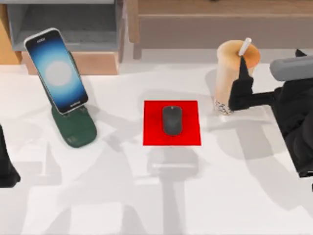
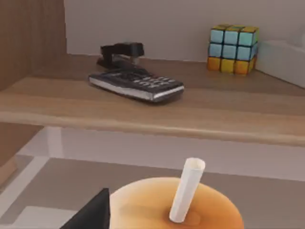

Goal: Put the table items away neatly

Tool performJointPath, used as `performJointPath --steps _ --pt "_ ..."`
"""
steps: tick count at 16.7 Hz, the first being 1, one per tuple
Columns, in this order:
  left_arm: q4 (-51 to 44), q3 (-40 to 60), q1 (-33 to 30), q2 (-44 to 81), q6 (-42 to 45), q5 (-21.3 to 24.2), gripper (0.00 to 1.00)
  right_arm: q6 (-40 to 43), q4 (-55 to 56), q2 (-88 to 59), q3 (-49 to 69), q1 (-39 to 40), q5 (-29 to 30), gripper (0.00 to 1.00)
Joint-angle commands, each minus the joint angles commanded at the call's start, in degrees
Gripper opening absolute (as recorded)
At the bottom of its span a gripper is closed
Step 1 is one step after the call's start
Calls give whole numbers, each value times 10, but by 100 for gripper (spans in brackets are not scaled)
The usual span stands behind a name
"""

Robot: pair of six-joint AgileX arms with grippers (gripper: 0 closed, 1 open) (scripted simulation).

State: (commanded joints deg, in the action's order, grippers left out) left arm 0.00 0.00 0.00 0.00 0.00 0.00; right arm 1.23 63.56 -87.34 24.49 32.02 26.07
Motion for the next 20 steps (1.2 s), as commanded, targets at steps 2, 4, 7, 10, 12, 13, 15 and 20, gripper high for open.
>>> performJointPath --steps 2,4,7,10,12,13,15,20 --pt "0 0 0 0 0 0 100 -3 61 -107 21 20 31 100" --pt "0 0 0 0 0 0 100 -6 114 -204 42 29 61 100" --pt "0 0 0 0 0 0 100 -9 179 -309 86 32 94 100" --pt "0 0 0 0 0 0 100 -11 219 -362 126 30 110 100" --pt "0 0 0 0 0 0 100 -11 224 -368 132 29 112 100" --pt "0 0 0 0 0 0 100 -11 224 -368 132 29 112 100" --pt "0 0 0 0 0 0 100 -11 224 -368 132 29 112 100" --pt "0 0 0 0 0 0 100 -11 205 -378 162 14 97 100"
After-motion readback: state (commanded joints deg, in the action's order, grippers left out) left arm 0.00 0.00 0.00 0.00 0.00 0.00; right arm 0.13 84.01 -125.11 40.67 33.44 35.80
